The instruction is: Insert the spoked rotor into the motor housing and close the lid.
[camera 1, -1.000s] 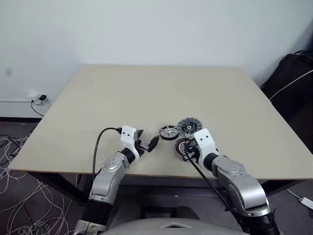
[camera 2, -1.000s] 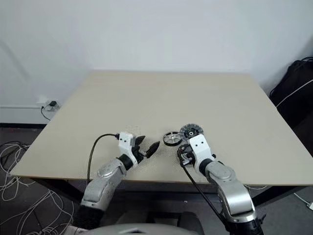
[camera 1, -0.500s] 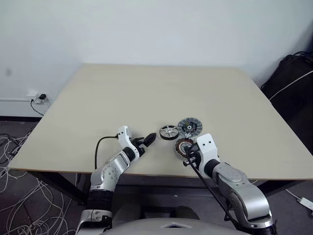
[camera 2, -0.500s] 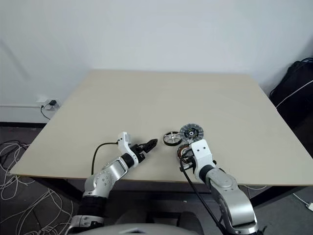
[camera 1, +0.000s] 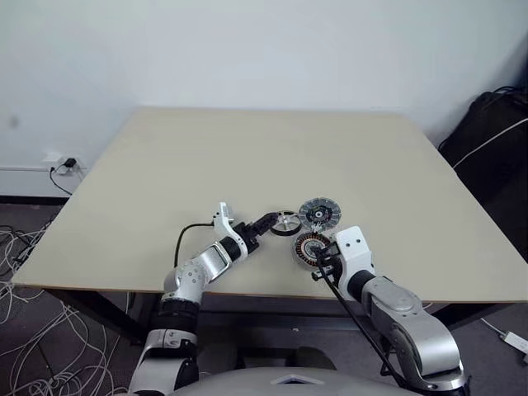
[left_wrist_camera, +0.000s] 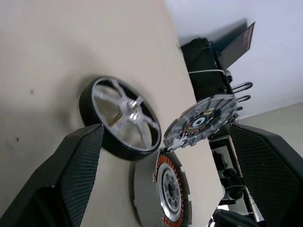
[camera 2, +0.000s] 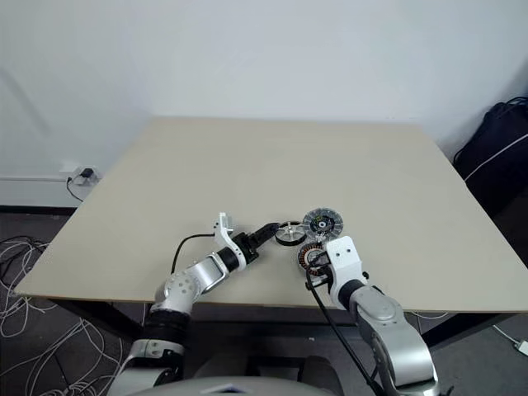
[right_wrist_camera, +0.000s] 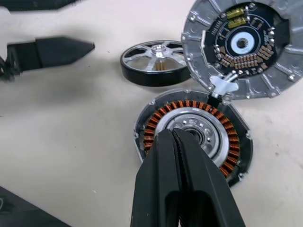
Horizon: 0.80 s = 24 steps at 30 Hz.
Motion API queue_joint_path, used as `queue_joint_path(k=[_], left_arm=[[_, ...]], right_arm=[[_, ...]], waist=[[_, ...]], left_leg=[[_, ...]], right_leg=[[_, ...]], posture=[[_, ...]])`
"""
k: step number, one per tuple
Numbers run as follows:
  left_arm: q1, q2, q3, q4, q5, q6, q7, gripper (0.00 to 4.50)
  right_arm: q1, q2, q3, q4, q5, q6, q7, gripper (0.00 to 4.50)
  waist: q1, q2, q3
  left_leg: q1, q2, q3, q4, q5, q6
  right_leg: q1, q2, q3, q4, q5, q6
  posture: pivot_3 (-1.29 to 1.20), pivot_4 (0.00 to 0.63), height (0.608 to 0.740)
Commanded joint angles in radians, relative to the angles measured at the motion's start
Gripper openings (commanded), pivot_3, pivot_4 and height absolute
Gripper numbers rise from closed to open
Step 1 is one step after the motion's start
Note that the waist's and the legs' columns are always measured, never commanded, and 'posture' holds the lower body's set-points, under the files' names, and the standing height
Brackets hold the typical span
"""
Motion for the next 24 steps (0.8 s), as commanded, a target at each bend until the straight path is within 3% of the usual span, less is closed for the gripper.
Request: queue_joint_path(k=[1, 14, 24], left_arm=[[-0.019, -0.167, 0.002, 0.026, -0.028, 0.007, 0.02, 4.5], [-0.071, -0.199, 0.034, 0.126, -0.028, 0.048, 0.035, 4.5], [-0.068, -0.212, 0.059, 0.088, -0.048, 0.003, 0.026, 4.5]], right_arm=[[-0.004, 0.005, -0.016, -0.043, 0.007, -0.017, -0.013, 0.04], [0.02, 0.012, -0.031, -0.065, 0.013, -0.014, -0.038, 0.04], [0.03, 0.014, -0.032, -0.072, 0.015, -0.011, -0.047, 0.04]], waist=[[0.0, 0.0, 0.0], [0.0, -0.001, 0.001], [0.0, -0.001, 0.001]], left_leg=[[0.0, 0.0, 0.0, 0.0, 0.0, 0.0], [0.0, 0.0, 0.0, -0.001, 0.0, 0.0], [-0.001, 0.0, 0.0, -0.001, 0.0, 0.0]], right_leg=[[0.0, 0.0, 0.0, 0.0, 0.0, 0.0], [-0.001, 0.0, 0.0, -0.001, 0.0, 0.0], [-0.001, 0.0, 0.0, 0.0, 0.0, 0.0]], posture=[[0.0, 0.0, 0.74], [0.0, 0.0, 0.74], [0.0, 0.0, 0.74]])
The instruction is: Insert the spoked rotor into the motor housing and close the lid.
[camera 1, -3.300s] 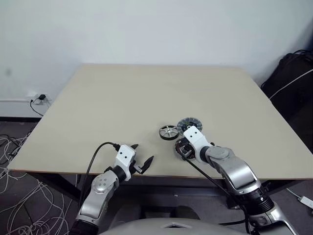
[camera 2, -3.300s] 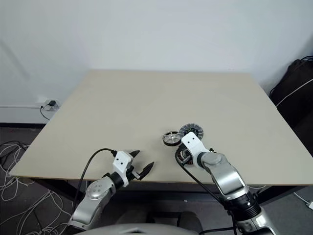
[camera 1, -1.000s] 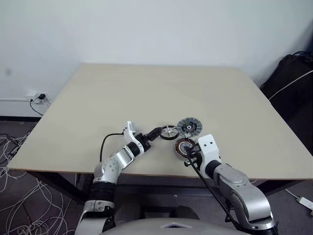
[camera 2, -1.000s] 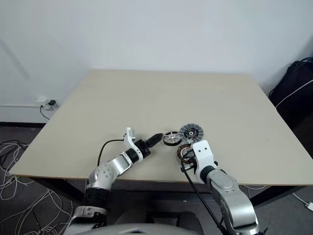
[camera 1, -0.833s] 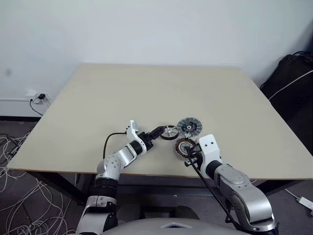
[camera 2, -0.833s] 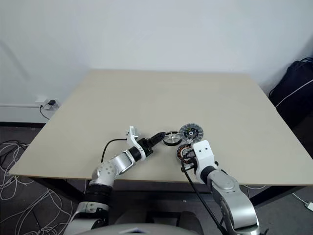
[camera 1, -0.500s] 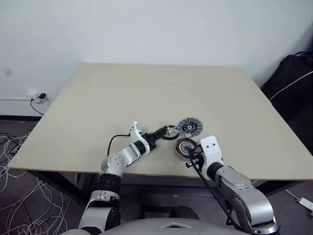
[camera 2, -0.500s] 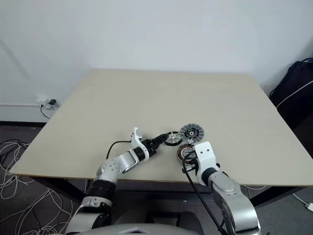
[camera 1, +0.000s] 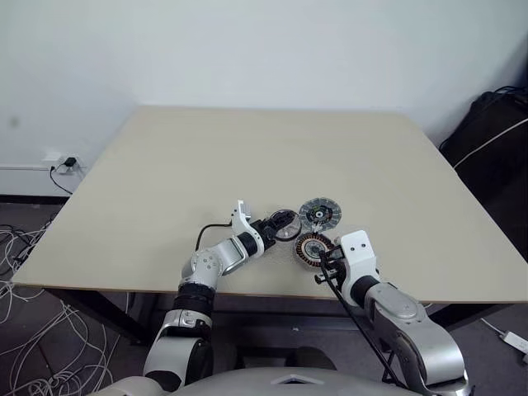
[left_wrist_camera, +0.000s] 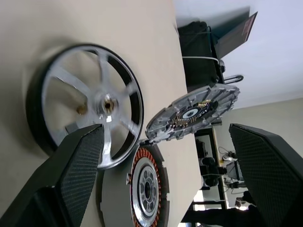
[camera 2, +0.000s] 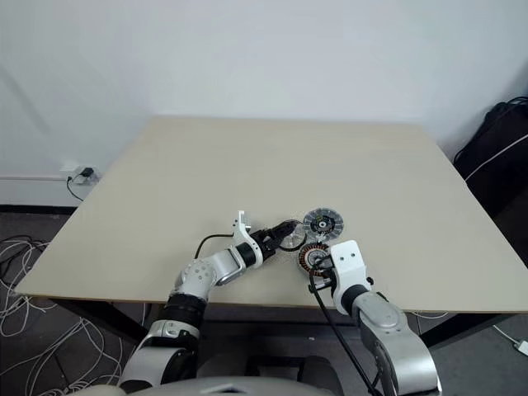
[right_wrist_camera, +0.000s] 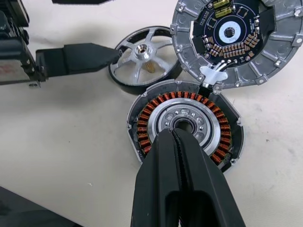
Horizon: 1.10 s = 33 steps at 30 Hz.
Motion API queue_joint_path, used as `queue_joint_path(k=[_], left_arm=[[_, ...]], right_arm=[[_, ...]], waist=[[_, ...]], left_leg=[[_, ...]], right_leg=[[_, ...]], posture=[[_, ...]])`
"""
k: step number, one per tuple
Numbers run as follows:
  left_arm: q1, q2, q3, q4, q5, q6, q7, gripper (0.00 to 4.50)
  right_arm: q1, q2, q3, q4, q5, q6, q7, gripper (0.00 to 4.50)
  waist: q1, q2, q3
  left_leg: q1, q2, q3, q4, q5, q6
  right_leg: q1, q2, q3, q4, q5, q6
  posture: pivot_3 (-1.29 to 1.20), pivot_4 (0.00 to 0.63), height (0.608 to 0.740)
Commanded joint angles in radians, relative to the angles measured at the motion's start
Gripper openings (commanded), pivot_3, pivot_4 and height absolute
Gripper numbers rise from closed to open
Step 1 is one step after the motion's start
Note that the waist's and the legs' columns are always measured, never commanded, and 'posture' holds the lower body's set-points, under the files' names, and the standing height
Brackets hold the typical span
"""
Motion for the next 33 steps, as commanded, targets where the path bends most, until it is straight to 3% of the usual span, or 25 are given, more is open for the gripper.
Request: queue_joint_path(k=[1, 11, 33], left_arm=[[0.05, -0.136, 0.018, -0.062, -0.033, -0.033, -0.021, 4.5], [0.089, -0.103, 0.043, -0.17, -0.081, -0.085, -0.005, 4.5], [0.017, -0.137, 0.001, 0.056, 0.074, -0.166, 0.083, 4.5]], right_arm=[[-0.007, 0.005, -0.021, -0.039, 0.008, -0.012, -0.009, 0.04], [-0.013, 0.006, -0.017, -0.029, 0.01, -0.014, -0.012, 0.04], [-0.006, 0.015, -0.012, -0.034, 0.007, -0.006, -0.023, 0.04]], waist=[[0.0, 0.0, 0.0], [0.0, 0.0, 0.0], [0.003, -0.001, 0.0]], left_leg=[[0.0, 0.0, 0.0, 0.0, 0.0, 0.0], [0.0, 0.0, 0.0, 0.0, 0.0, 0.0], [0.0, 0.0, 0.0, 0.0, 0.0, 0.0]], right_leg=[[0.0, 0.0, 0.0, 0.0, 0.0, 0.0], [0.0, 0.0, 0.0, 0.0, 0.0, 0.0], [0.0, 0.0, 0.0, 0.0, 0.0, 0.0]], posture=[[0.0, 0.0, 0.74], [0.0, 0.0, 0.74], [0.0, 0.0, 0.74]])
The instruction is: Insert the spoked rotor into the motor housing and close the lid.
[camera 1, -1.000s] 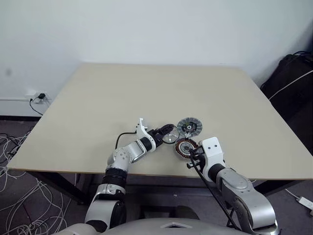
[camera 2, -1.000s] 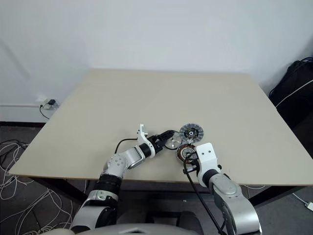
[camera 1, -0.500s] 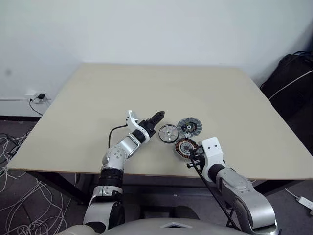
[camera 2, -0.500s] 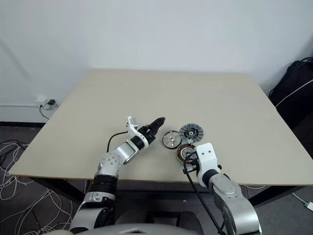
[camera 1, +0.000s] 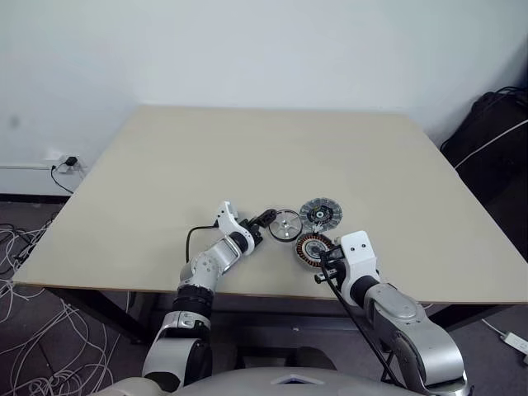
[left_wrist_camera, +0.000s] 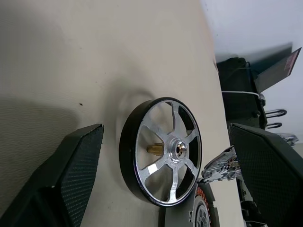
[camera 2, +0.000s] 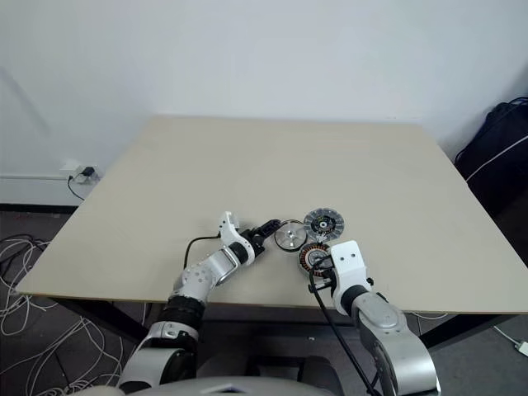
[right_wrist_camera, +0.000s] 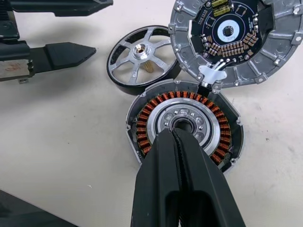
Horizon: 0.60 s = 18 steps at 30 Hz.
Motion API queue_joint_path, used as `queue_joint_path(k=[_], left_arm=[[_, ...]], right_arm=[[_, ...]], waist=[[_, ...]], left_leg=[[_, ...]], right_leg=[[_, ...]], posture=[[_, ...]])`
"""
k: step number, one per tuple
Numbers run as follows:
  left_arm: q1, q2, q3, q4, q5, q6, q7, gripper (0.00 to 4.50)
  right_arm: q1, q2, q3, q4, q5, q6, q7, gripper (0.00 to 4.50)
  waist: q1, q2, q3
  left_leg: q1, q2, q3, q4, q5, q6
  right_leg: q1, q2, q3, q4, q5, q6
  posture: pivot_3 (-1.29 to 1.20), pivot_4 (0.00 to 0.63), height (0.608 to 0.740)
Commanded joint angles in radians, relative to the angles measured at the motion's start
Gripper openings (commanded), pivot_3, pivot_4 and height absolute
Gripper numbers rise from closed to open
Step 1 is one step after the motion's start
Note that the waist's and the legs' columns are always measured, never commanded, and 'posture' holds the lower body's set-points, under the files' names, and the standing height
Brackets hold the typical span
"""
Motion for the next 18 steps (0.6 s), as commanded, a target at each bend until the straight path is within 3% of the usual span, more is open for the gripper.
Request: queue_joint_path(k=[1, 18], left_arm=[[0.019, -0.138, -0.011, 0.002, 0.0, 0.007, -0.014, 4.5], [0.002, -0.141, -0.032, 0.046, -0.004, 0.078, -0.086, 4.5]], right_arm=[[-0.008, 0.006, -0.012, -0.035, 0.006, -0.009, -0.009, 0.04], [-0.01, 0.009, -0.008, -0.033, 0.005, -0.008, -0.012, 0.04]], waist=[[0.0, 0.0, 0.0], [0.001, 0.0, 0.0]], left_leg=[[0.0, 0.0, 0.0, 0.0, 0.0, 0.0], [0.0, 0.0, 0.0, 0.0, 0.0, 0.0]], right_leg=[[0.0, 0.0, 0.0, 0.0, 0.0, 0.0], [0.0, 0.0, 0.0, 0.0, 0.0, 0.0]], posture=[[0.0, 0.0, 0.74], [0.0, 0.0, 0.74]])
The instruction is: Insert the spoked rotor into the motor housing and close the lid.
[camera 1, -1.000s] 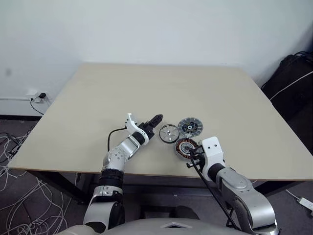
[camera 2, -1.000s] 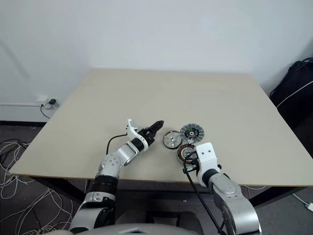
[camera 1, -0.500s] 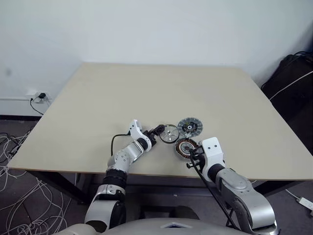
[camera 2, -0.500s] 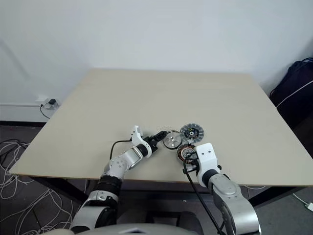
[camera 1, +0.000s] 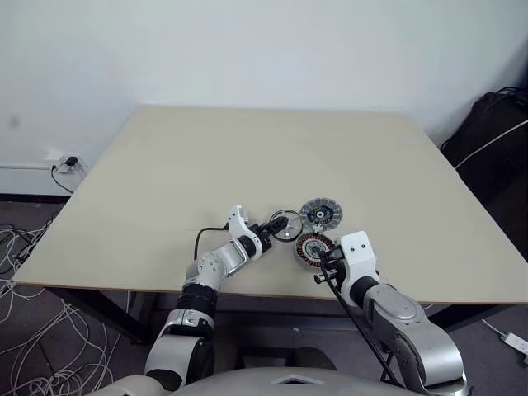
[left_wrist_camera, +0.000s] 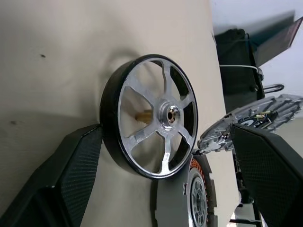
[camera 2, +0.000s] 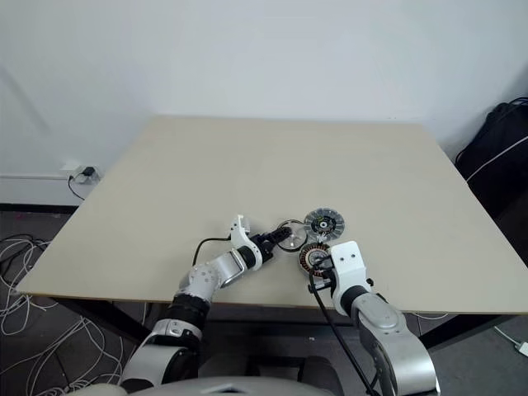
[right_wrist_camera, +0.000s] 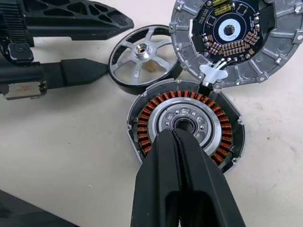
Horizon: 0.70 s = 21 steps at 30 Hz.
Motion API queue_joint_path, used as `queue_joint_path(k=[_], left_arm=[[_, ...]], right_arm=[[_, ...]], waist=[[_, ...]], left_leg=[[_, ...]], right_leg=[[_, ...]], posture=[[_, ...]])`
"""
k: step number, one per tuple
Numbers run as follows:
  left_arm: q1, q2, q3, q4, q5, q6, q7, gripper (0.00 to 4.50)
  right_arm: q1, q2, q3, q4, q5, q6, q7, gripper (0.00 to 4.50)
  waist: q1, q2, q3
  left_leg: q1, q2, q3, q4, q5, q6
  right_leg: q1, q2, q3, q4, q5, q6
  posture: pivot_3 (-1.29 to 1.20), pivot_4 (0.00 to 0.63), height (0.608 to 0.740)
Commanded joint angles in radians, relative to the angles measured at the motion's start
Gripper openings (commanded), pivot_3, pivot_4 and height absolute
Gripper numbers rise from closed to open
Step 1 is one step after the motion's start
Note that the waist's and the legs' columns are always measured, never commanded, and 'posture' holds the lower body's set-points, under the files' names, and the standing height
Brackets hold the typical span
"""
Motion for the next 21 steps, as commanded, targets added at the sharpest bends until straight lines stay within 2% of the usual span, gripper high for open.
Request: queue_joint_path(k=[1, 21], left_arm=[[0.02, -0.135, 0.004, -0.001, -0.019, 0.013, -0.047, 4.5], [-0.003, -0.156, 0.042, 0.089, -0.035, -0.067, -0.023, 4.5]], right_arm=[[-0.009, 0.005, -0.009, -0.034, 0.005, -0.008, -0.01, 0.04], [0.007, -0.004, -0.006, -0.053, 0.004, 0.005, -0.007, 0.04]], waist=[[0.0, 0.0, 0.0], [-0.002, 0.001, -0.001]], left_leg=[[0.0, 0.0, 0.0, 0.0, 0.0, 0.0], [0.001, 0.0, 0.0, 0.0, 0.0, 0.0]], right_leg=[[0.0, 0.0, 0.0, 0.0, 0.0, 0.0], [0.001, 0.0, 0.0, 0.0, 0.001, 0.0]], posture=[[0.0, 0.0, 0.74], [0.0, 0.0, 0.74]])
